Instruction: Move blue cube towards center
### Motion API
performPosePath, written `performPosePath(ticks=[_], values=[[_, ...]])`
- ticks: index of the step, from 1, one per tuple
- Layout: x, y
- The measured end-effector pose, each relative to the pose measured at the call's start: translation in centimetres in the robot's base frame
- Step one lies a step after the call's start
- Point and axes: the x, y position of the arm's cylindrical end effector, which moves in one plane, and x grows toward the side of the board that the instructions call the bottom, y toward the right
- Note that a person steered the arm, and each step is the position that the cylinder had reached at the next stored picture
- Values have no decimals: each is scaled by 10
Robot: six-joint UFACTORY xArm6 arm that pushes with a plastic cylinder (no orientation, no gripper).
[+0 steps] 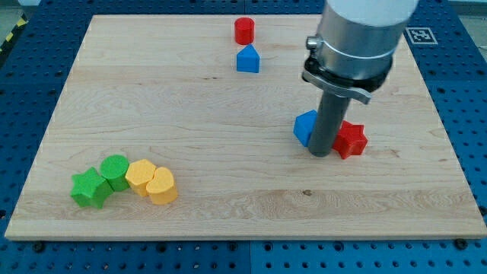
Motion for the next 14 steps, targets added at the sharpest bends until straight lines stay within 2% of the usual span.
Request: performPosePath(ticks=[1,3,5,7,8,10,12,13,14], values=[[-16,-16],[-40,-11],[-91,-9],[-103,47],[-138,56],[-138,41],[-138,-26],[-141,-25],[-141,29]])
